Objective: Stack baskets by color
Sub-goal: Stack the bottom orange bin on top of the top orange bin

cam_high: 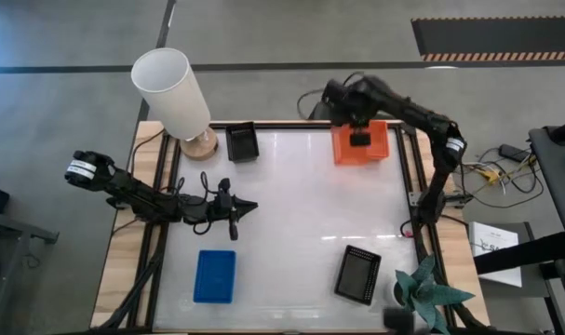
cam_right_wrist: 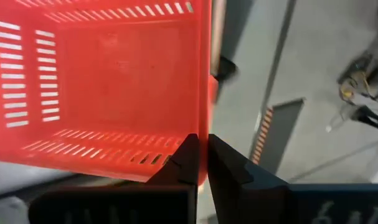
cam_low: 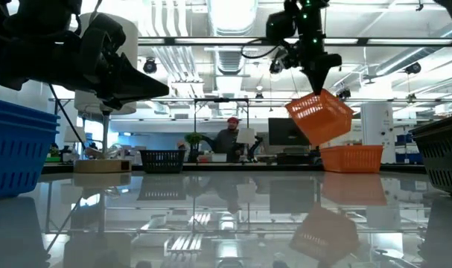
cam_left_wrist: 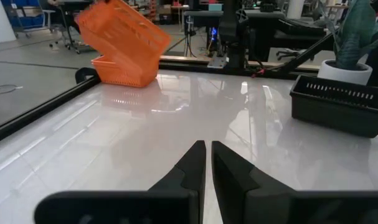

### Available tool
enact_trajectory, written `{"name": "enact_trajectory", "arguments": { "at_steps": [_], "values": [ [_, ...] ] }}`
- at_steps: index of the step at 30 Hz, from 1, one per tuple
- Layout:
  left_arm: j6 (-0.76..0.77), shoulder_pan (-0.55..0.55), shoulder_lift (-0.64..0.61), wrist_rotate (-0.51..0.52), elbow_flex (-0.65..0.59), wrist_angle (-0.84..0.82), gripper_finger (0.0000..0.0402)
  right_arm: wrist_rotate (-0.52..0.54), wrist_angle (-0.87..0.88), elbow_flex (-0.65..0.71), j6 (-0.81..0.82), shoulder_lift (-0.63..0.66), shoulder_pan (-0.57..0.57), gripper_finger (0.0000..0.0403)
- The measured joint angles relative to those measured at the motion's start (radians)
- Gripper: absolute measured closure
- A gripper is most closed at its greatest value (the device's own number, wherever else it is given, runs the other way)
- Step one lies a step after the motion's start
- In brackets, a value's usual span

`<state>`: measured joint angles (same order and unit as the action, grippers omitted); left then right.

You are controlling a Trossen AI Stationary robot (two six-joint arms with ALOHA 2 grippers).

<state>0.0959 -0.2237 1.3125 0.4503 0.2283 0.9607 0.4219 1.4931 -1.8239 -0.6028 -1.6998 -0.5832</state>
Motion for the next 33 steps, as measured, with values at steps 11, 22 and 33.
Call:
{"name": "enact_trajectory", "arguments": {
  "at_steps": [11, 22, 33],
  "values": [
    [0.0, 0.0, 0.0, 0.0, 0.0, 0.0, 0.0391, 0.092, 0.079, -0.097, -0.182, -0.098, -0.255, 0.0391],
    [-0.004, 0.0, 0.0, 0.0, -0.004, -0.002, 0.0391, 0.042, 0.073, -0.088, -0.229, -0.133, -0.323, 0.0391],
    [-0.004, 0.0, 0.0, 0.0, -0.008, -0.008, 0.0391, -0.064, 0.056, -0.096, -0.232, -0.122, -0.323, 0.0391]
  ]
}}
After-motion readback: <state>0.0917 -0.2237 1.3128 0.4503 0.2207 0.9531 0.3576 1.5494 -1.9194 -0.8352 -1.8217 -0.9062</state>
